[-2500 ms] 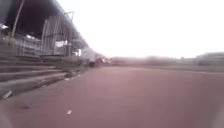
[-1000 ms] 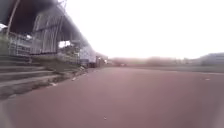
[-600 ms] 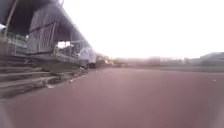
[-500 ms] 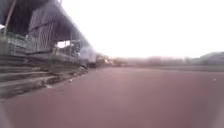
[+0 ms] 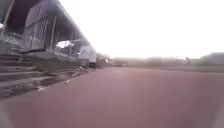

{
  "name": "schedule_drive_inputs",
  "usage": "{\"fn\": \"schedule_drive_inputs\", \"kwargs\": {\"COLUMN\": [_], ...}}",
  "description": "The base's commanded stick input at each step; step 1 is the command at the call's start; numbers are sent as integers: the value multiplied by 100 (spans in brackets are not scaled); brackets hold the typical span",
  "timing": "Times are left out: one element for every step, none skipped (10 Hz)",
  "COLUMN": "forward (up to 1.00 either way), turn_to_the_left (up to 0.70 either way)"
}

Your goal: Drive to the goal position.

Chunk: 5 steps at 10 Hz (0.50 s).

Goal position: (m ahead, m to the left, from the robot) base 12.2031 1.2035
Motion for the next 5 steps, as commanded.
{"fn": "schedule_drive_inputs", "kwargs": {"forward": [70,70,70,70,70], "turn_to_the_left": [0,0,0,0,0]}}
